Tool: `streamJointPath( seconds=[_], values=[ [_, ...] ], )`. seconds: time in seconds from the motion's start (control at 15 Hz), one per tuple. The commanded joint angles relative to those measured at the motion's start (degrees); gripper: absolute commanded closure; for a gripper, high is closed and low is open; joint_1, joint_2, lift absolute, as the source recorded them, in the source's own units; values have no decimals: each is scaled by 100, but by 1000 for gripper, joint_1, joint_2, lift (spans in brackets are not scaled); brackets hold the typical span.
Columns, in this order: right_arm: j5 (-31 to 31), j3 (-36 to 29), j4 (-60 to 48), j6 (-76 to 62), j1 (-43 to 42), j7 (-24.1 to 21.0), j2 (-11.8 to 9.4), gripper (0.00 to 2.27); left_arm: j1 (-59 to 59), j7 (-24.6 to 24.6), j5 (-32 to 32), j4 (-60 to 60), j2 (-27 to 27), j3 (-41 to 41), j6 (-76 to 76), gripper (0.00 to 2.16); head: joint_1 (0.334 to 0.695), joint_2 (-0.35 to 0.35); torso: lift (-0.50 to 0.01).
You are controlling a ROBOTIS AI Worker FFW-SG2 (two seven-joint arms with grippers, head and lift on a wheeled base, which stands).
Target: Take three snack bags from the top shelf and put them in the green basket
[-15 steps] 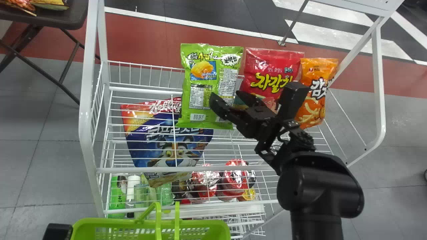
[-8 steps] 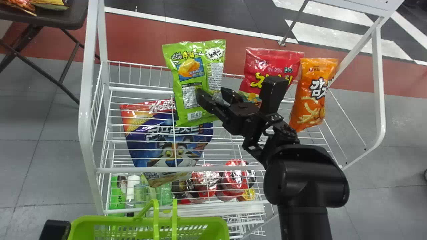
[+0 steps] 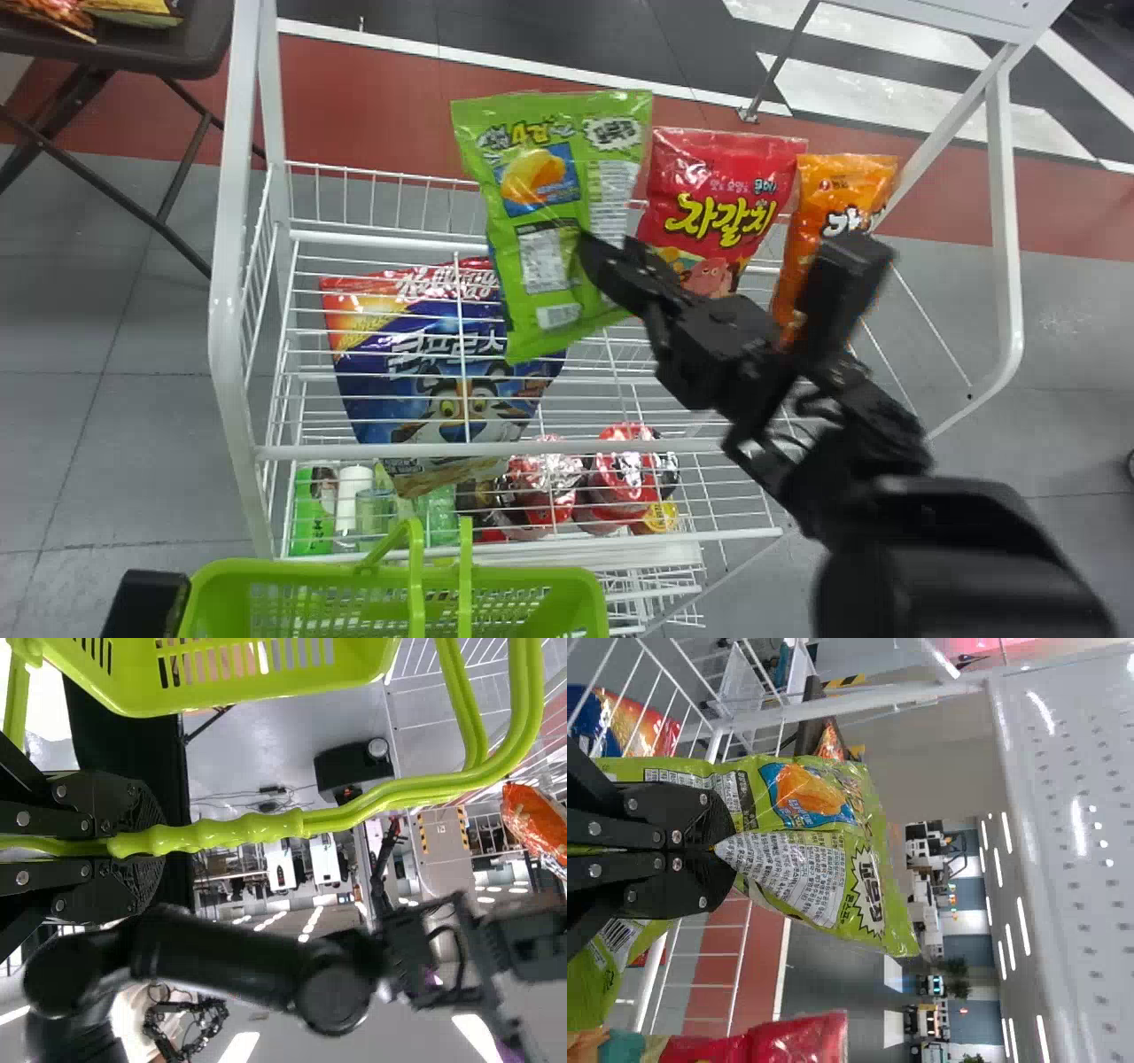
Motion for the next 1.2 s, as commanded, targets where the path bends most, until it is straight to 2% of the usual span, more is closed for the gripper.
streamJointPath(
  seconds=[0.0, 0.2, 0.4, 0.53, 0.73, 1.13],
  values=[
    [-410, -458, -987, 522, 859, 38, 5, 2219, -56, 23, -26, 3, -13, -47, 24, 1767, 695, -350, -44],
    [-515, -766, -1593, 874, 1799, 144, 5, 2219, -65, 50, -17, 3, -57, 23, 24, 1767, 695, -350, -44],
    [-691, -1196, -1892, 2790, 1949, 592, 5, 2219, -74, 76, -8, 3, -75, 23, 24, 1767, 695, -350, -44],
    [-647, -1240, -1901, 3704, 2001, 724, 5, 2219, -74, 85, -8, 3, -75, 5, 24, 1767, 695, -350, -44],
    [-629, -775, -1408, 4267, 2265, 935, 5, 2216, -30, 76, 18, 3, -75, 5, -70, 1767, 695, -350, -44],
    [-585, 122, -573, 5058, 2204, 838, 5, 2216, 67, 85, 9, 11, -75, -65, -176, 1767, 695, -350, -44]
  ],
)
